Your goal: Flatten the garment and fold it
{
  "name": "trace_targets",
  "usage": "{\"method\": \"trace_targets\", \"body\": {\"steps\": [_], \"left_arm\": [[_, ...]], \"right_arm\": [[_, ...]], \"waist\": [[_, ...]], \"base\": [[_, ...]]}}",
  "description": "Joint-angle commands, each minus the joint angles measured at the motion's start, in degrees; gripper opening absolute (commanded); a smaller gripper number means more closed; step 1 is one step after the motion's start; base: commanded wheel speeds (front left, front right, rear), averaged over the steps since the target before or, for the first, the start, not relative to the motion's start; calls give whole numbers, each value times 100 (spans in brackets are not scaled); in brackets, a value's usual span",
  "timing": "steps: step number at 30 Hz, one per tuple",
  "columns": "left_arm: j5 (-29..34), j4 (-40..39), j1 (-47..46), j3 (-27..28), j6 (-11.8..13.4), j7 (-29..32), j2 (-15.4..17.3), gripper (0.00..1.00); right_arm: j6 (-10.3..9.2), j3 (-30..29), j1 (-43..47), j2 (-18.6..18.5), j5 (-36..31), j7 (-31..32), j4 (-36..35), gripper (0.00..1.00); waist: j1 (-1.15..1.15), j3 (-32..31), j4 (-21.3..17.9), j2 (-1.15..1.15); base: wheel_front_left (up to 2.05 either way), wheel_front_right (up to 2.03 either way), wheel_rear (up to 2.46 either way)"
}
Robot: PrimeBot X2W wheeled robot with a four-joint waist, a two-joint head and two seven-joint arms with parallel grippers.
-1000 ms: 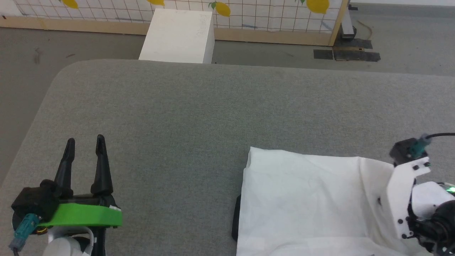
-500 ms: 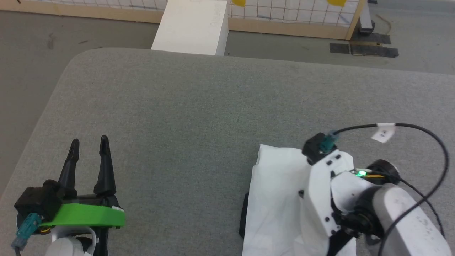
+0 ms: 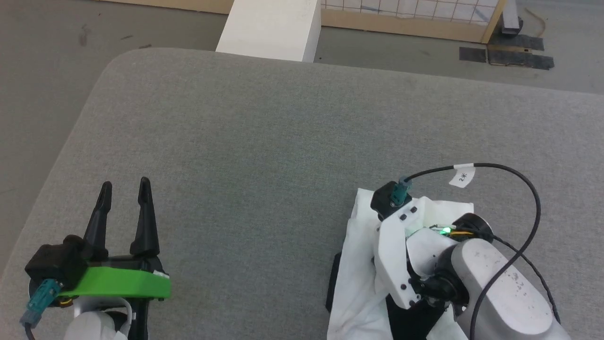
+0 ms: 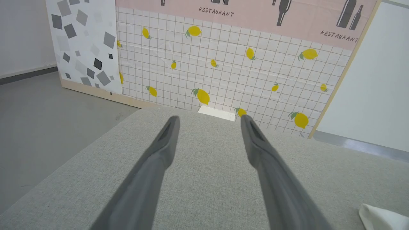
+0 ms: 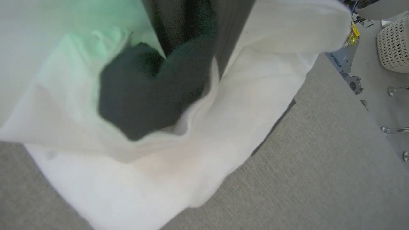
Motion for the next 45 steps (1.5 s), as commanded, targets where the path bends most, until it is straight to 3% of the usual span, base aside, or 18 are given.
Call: {"method": "trace_targets", "body": {"steps": [1,2,3,4,12,17,22,25,33,38,45], "left_arm": [[-75,28,-85,3,-38,-21,5,100],[-81,36,-81,3,-38,-21,6,100],[-85,43,-78,3,-38,-21,7,100],[-89,50,-75,4,-38,-21,8,100],[-65,113,-30,-31,-38,-21,32,100],[-20,115,60,-16,-38,-21,75,100],[126,75,169,-6,-38,-21,91,100],[219,41,233,30,-38,-21,55,100],[250,-3,289,31,-38,-21,-3,100],[203,-5,216,-10,-38,-21,21,100],[115,54,83,-91,-38,-21,82,100]], "right_arm": [[-9,54,-79,-2,-15,-52,88,0],[-9,76,-107,8,-17,-166,128,9],[-9,107,-134,33,10,-281,156,49],[-9,154,-159,43,30,-351,175,100],[-9,868,-494,151,463,-834,-115,100],[-9,905,-570,135,588,-1183,-330,100],[-9,262,-323,-53,179,-1574,-592,100],[-9,-523,90,-133,-475,-1690,-855,100],[-9,-1998,1438,219,-1804,-1255,-1514,100],[-9,-2275,1928,500,-2088,-1059,-1488,100],[-9,-2131,2006,697,-2084,-1114,-1059,100]], "waist": [[0,13,15,0],[0,15,17,0],[0,11,17,0],[0,3,15,0],[0,-214,-103,0],[0,-390,-286,0],[0,-583,-491,0],[0,-646,-605,0],[0,-547,-748,0],[0,-387,-732,0],[0,-193,-628,0]], "base": [[0,0,0],[0,0,0],[0,0,0],[0,0,0],[0,0,0],[0,0,0],[0,0,0],[0,0,0],[0,0,0],[0,0,0],[0,0,0]]}}
